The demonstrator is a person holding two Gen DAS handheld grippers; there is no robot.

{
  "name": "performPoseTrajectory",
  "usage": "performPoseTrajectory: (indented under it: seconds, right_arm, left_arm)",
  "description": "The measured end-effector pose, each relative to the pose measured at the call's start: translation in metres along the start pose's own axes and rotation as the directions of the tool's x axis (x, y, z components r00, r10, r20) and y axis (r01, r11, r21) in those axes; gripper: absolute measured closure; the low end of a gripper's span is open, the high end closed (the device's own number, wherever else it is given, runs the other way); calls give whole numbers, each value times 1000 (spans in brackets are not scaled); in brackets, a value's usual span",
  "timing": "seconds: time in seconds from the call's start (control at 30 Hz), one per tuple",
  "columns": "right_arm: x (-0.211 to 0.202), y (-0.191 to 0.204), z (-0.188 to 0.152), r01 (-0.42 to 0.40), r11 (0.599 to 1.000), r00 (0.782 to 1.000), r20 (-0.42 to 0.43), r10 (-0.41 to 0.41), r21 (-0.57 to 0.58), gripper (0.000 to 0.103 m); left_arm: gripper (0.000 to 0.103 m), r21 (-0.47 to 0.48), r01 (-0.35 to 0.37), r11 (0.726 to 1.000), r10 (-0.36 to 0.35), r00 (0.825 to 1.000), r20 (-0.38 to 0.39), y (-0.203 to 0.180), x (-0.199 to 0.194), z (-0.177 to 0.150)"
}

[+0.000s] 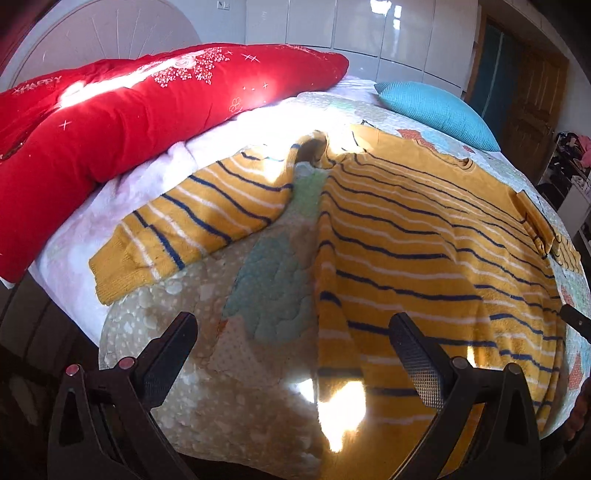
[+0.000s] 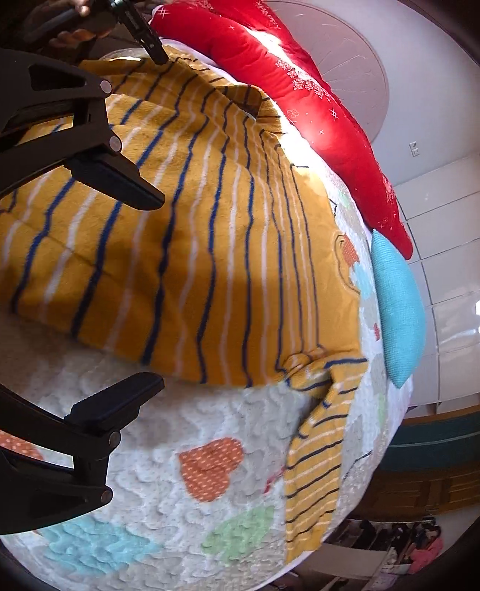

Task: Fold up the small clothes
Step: 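Grasp the sweater sleeve cuff with the right tool and lift it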

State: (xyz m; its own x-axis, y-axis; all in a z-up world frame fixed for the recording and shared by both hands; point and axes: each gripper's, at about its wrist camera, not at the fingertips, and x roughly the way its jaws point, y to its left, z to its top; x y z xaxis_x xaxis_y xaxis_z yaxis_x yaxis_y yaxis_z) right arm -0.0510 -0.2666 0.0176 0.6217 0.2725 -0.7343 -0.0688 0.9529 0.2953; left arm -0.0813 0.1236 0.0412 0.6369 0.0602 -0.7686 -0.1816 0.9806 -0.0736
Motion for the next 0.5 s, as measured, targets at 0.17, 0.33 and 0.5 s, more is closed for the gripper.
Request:
performPoseTrajectory:
  seconds: [0.17,0.33,0.5]
  right_arm:
    - [-8,-6,-32,-76,996,996,-38,77,39,17]
    - [-2,20,-47,-55,998,998,-28,54,-32,59]
    - [-10,8,-36,-205,976,978,-14,206,70,91]
  left_arm:
    - [8,-7,111,994,-111,991,-75,-2,19,-12]
    - [74,34,82,996,-80,995,-66,-10,14,-10]
    - [96,-2,108,994,-108,989,-103,-13,2,-2]
